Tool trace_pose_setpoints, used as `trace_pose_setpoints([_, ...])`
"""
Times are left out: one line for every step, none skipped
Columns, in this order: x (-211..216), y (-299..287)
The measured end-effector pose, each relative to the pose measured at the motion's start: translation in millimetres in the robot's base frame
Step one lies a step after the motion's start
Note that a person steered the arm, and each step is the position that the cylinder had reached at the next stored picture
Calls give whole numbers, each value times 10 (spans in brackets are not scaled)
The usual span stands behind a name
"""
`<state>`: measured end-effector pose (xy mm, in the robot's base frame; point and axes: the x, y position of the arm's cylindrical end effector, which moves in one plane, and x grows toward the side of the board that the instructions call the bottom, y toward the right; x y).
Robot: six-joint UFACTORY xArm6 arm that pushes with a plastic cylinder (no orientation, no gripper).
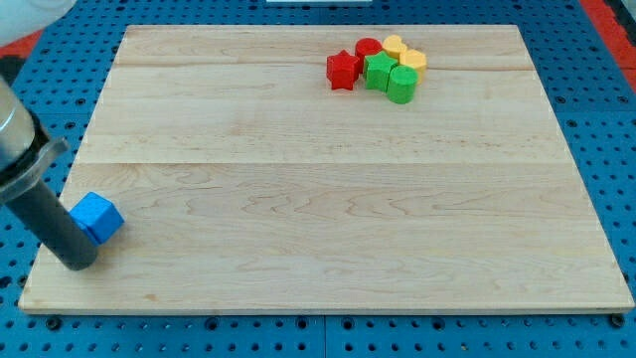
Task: Push the blue cube into the red star
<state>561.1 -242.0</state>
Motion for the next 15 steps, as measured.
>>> trace_pose_setpoints([-51,2])
trace_pose_setpoints([266,-107])
trace_pose_setpoints([302,-492])
trace_pose_setpoints([182,-493])
trace_pose_setpoints([90,-447])
trace_pose_setpoints([-43,-448])
trace_pose_setpoints([-191,-448])
trace_pose_setpoints([-276,-408])
trace_pose_setpoints([-369,-313])
trace_pose_setpoints([-445,-103])
trace_pose_setpoints([-455,207])
trace_pose_setpoints([-456,454])
trace_pose_setpoints([-548,668])
trace_pose_setpoints([-823,721])
trace_pose_setpoints([-1151,707])
